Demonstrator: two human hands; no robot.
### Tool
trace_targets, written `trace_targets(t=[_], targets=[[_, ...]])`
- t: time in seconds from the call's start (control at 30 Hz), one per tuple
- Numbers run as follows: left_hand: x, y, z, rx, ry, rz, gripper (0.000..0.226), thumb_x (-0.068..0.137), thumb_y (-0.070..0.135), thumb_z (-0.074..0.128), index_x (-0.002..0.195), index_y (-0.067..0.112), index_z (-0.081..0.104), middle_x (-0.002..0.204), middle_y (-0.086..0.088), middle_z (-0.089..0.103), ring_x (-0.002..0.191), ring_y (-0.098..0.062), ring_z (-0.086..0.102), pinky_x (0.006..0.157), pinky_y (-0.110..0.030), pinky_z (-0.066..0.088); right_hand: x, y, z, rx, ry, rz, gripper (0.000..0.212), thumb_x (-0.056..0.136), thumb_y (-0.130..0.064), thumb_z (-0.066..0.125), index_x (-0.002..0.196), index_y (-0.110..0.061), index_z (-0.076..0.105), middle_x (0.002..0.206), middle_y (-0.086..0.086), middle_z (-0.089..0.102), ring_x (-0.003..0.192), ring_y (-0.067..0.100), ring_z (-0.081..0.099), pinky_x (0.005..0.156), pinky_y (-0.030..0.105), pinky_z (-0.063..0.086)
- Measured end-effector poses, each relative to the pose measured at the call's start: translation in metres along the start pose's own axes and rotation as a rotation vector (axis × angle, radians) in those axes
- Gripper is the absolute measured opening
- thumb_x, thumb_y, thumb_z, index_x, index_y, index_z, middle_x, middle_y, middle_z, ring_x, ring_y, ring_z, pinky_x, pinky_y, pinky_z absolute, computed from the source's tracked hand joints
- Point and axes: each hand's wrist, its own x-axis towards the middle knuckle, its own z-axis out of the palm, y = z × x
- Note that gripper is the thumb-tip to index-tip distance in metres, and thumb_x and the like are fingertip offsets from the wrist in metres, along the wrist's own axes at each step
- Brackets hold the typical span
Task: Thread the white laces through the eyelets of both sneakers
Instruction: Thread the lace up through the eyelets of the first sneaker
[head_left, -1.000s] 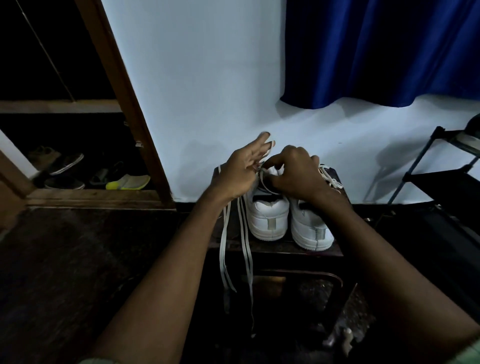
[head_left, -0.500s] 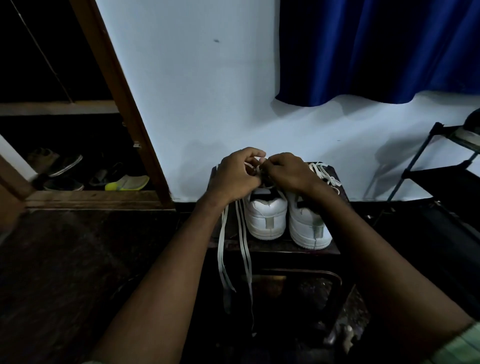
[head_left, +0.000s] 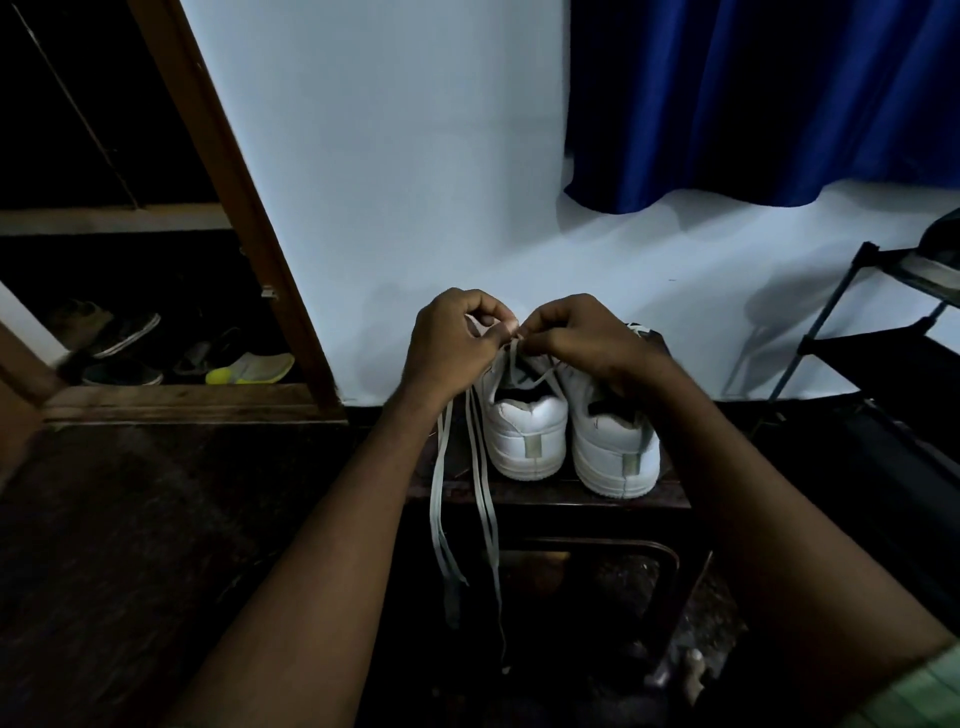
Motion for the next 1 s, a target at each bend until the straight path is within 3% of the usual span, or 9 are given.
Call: trace_targets(t=[0.17, 0.3, 0.4, 0.47, 0.63, 0.7, 0.8, 0.9, 1.0], targets=[[-0.002, -0.001, -0.003, -0.045, -0.062, -0.087, 0.017, 0.084, 0.044, 0.082, 0.087, 0.029, 0.074, 0.069, 0.009, 0.073, 0.064, -0.006, 0.07, 0.068, -0.029, 0.059, -0.001, -0.003, 0.012, -0.179, 0.187, -0.049, 0.012, 0.08, -0.016, 0.074, 0.07, -0.023, 0.074, 0.068, -0.005, 0.072, 0.068, 0.008, 0.065, 0.067, 0.024, 0.049], [-0.007, 0.001, -0.004, -0.12, -0.157, -0.007, 0.018, 0.084, 0.029, 0.086, 0.098, 0.026, 0.076, 0.083, 0.009, 0.075, 0.076, -0.012, 0.072, 0.076, -0.032, 0.061, 0.002, -0.004, 0.012, 0.024, 0.234, 0.071, 0.006, 0.072, -0.014, 0.074, 0.068, -0.019, 0.077, 0.065, -0.002, 0.073, 0.067, 0.012, 0.067, 0.071, 0.034, 0.056], [-0.007, 0.001, -0.001, -0.085, -0.114, 0.051, 0.026, 0.08, 0.015, 0.077, 0.101, 0.029, 0.074, 0.08, 0.013, 0.074, 0.071, -0.007, 0.069, 0.067, -0.025, 0.053, 0.002, -0.007, 0.012, 0.167, 0.235, 0.099, 0.006, 0.062, -0.019, 0.069, 0.066, -0.017, 0.074, 0.066, 0.005, 0.072, 0.064, 0.016, 0.065, 0.071, 0.038, 0.057], [-0.006, 0.006, -0.001, -0.161, -0.084, 0.004, 0.027, 0.082, 0.009, 0.074, 0.102, 0.027, 0.075, 0.073, 0.015, 0.071, 0.065, -0.003, 0.064, 0.065, -0.02, 0.048, 0.002, -0.007, 0.013, 0.208, 0.237, 0.102, 0.007, 0.07, -0.02, 0.069, 0.073, -0.014, 0.071, 0.07, 0.008, 0.072, 0.064, 0.017, 0.065, 0.069, 0.038, 0.054], [0.005, 0.022, -0.011, -0.931, -0.061, -0.417, 0.027, 0.09, 0.006, 0.061, 0.112, 0.019, 0.071, 0.086, 0.0, 0.073, 0.074, -0.011, 0.063, 0.065, -0.025, 0.046, 0.0, -0.014, 0.007, 0.289, 0.216, 0.12, 0.016, 0.097, -0.014, 0.055, 0.084, -0.008, 0.06, 0.087, 0.021, 0.075, 0.061, 0.016, 0.059, 0.056, 0.023, 0.045], [0.008, 0.018, -0.018, -1.28, -0.023, -0.465, 0.032, 0.095, 0.004, 0.055, 0.121, 0.018, 0.065, 0.103, -0.004, 0.076, 0.087, -0.013, 0.068, 0.068, -0.024, 0.047, -0.001, -0.014, 0.005, 0.224, 0.174, 0.11, 0.02, 0.099, -0.016, 0.051, 0.081, -0.011, 0.057, 0.088, 0.02, 0.073, 0.059, 0.016, 0.056, 0.051, 0.019, 0.042], [0.013, 0.005, -0.025, -1.623, 0.147, -0.456, 0.056, 0.088, 0.007, 0.064, 0.142, 0.014, 0.051, 0.129, -0.009, 0.071, 0.109, -0.022, 0.07, 0.078, -0.027, 0.053, -0.002, -0.013, 0.006, 0.197, 0.12, 0.064, 0.023, 0.1, -0.019, 0.05, 0.078, -0.013, 0.055, 0.085, 0.019, 0.07, 0.068, 0.018, 0.057, 0.059, 0.027, 0.043], [0.019, -0.007, -0.025, -1.513, 0.387, -0.523, 0.086, 0.09, 0.008, 0.064, 0.164, 0.019, 0.022, 0.136, -0.001, 0.059, 0.122, -0.021, 0.063, 0.087, -0.033, 0.052, -0.005, -0.017, 0.005, 0.182, 0.101, 0.048, 0.025, 0.101, -0.022, 0.048, 0.079, -0.014, 0.055, 0.09, 0.018, 0.072, 0.06, 0.007, 0.056, 0.056, 0.023, 0.041], [0.019, -0.006, -0.024, -1.061, 0.432, -0.521, 0.091, 0.096, 0.018, 0.064, 0.166, 0.03, 0.007, 0.168, -0.005, 0.028, 0.146, -0.023, 0.043, 0.107, -0.036, 0.042, -0.006, -0.018, 0.004, 0.148, 0.075, 0.035, 0.028, 0.105, -0.029, 0.046, 0.082, -0.014, 0.053, 0.093, 0.019, 0.072, 0.053, 0.007, 0.051, 0.048, 0.016, 0.038]])
